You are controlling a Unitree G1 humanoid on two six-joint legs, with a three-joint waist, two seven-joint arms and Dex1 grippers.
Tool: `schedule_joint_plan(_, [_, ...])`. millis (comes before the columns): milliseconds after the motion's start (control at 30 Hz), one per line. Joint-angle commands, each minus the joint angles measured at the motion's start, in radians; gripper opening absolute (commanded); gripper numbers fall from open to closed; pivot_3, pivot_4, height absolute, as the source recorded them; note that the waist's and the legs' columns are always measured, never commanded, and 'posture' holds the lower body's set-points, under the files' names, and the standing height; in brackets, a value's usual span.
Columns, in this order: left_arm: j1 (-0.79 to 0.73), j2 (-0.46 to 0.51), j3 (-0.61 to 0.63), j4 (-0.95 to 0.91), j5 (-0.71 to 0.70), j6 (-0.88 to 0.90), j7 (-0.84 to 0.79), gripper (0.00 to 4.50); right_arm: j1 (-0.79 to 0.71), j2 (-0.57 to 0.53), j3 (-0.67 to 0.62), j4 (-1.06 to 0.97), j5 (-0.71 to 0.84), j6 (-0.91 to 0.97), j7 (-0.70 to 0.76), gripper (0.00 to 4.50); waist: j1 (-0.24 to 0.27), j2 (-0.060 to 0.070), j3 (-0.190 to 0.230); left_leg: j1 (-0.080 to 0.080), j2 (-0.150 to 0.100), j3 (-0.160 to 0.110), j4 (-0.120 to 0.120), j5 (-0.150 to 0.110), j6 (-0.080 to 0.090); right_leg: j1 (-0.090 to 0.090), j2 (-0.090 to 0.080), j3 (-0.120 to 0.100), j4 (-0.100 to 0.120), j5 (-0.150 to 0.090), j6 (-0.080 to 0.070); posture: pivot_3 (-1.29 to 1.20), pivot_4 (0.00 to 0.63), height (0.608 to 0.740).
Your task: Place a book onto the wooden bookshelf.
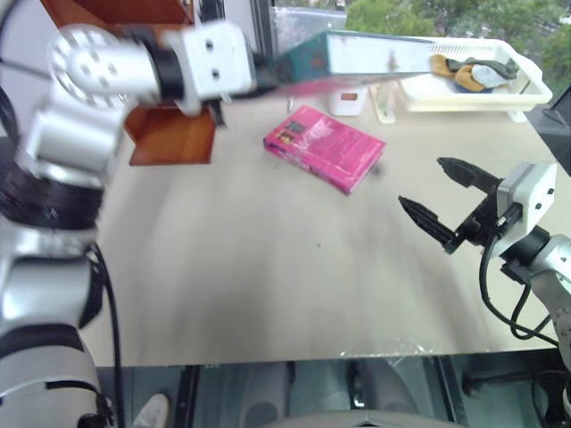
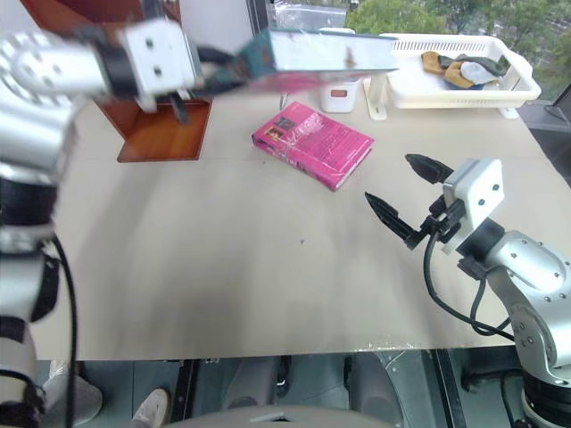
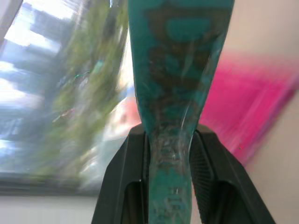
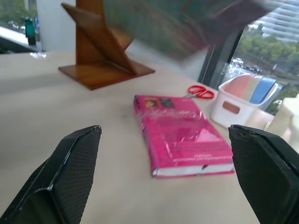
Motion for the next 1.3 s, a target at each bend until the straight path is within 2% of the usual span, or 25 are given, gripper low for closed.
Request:
schedule_joint_plan(33, [-0.175,0.029,-0.046,0.244,0.191,-0.126,-0.034,0.81,-0.061,0.032,0.058,0.036,-0.014,-0.044,-0.001,4.50,0.000,0.000,0.001,-0.001,0.000,0.000,0.000,0.000,0.000,0.000,0.000,-0.001,-0.001,0.000,0.000,0.00,0.150,0.740])
schedule_joint_plan(133, [-0.294,0.028,-0.069,0.388,0.279,-0.157,-0.075,0.81,-0.110,0.047,0.093,0.089,-0.038,-0.075,0.014,4.50,0.001,-0.002,0.003,-0.008,0.001,0.000,0.000,-0.001,0.001,-0.005,0.000,-0.002,-0.003,0.000,0.001,0.00,0.150,0.740])
schedule_joint_plan(200, [-0.352,0.026,-0.089,0.490,0.345,-0.177,-0.041,0.81,-0.152,0.053,0.107,0.124,-0.053,-0.102,0.025,4.50,0.004,-0.003,0.003,-0.016,0.000,0.000,0.003,-0.001,0.001,-0.012,-0.001,-0.002,-0.002,0.000,0.001,0.00,0.150,0.740])
schedule_joint_plan(367, [-0.371,0.070,-0.172,0.693,0.528,-0.200,0.014,0.81,-0.306,0.048,0.111,0.188,-0.059,-0.125,0.040,4.50,-0.003,-0.002,0.004,-0.020,0.001,0.000,0.003,-0.001,0.001,-0.018,-0.001,-0.002,0.000,0.000,0.001,0.00,0.150,0.740])
schedule_joint_plan(533, [-0.365,0.098,-0.155,0.681,0.542,-0.159,-0.088,0.81,-0.355,0.015,0.077,0.166,-0.002,-0.065,0.039,4.50,-0.015,-0.004,0.007,-0.020,0.001,0.000,0.004,-0.001,0.001,-0.019,-0.001,-0.002,0.004,0.000,0.001,0.00,0.150,0.740])
schedule_joint_plan(833, [-0.321,0.104,-0.147,0.777,0.560,-0.181,0.045,0.81,-0.327,0.009,0.099,0.169,-0.020,-0.077,0.062,4.50,-0.031,-0.004,0.007,-0.017,0.002,0.002,0.005,-0.001,0.001,-0.021,0.000,0.000,0.013,0.000,0.001,0.00,0.150,0.740])
schedule_joint_plan(867, [-0.318,0.105,-0.145,0.780,0.558,-0.182,0.048,1.73,-0.325,0.008,0.097,0.169,-0.020,-0.078,0.065,4.50,-0.034,-0.004,0.007,-0.017,0.002,0.002,0.006,-0.001,0.001,-0.021,0.000,0.000,0.015,0.000,0.001,0.00,0.150,0.740])
schedule_joint_plan(933, [-0.308,0.109,-0.136,0.781,0.547,-0.186,0.043,2.42,-0.322,0.002,0.094,0.169,-0.021,-0.082,0.075,4.50,-0.042,-0.004,0.007,-0.016,0.002,0.002,0.008,0.000,0.001,-0.021,0.000,0.001,0.019,0.000,0.001,0.00,0.150,0.740])
schedule_joint_plan(967, [-0.304,0.109,-0.128,0.782,0.540,-0.186,0.048,3.02,-0.321,-0.003,0.094,0.169,-0.020,-0.085,0.084,4.50,-0.044,-0.004,0.007,-0.016,0.002,0.002,0.009,0.000,0.001,-0.021,0.000,0.001,0.020,0.000,0.001,0.00,0.150,0.740])
schedule_joint_plan(1067, [-0.299,0.111,-0.110,0.777,0.536,-0.193,0.077,4.35,-0.322,-0.010,0.095,0.173,-0.024,-0.099,0.099,4.50,-0.041,-0.004,0.007,-0.016,0.002,0.002,0.012,0.000,0.001,-0.022,0.000,0.001,0.022,0.000,0.001,0.00,0.150,0.740])
schedule_joint_plan(1100, [-0.297,0.110,-0.097,0.773,0.526,-0.192,0.077,4.48,-0.323,-0.011,0.096,0.176,-0.026,-0.103,0.104,4.50,-0.040,-0.004,0.007,-0.017,0.002,0.002,0.013,0.000,0.001,-0.021,0.000,0.001,0.022,0.000,0.001,0.00,0.150,0.740])
schedule_joint_plan(1233, [-0.275,0.143,-0.023,0.723,0.455,-0.233,0.051,4.48,-0.335,-0.006,0.094,0.194,-0.017,-0.110,0.117,4.50,-0.039,-0.005,0.008,-0.017,0.002,0.002,0.014,0.000,0.001,-0.022,0.000,0.001,0.023,0.000,0.001,0.00,0.150,0.740])
schedule_joint_plan(1300, [-0.240,0.158,0.048,0.676,0.360,-0.278,-0.007,4.48,-0.336,-0.006,0.092,0.205,-0.015,-0.112,0.125,4.50,-0.039,-0.004,0.008,-0.017,0.002,0.002,0.014,0.000,0.001,-0.022,0.000,0.001,0.023,0.000,0.001,0.00,0.150,0.740])
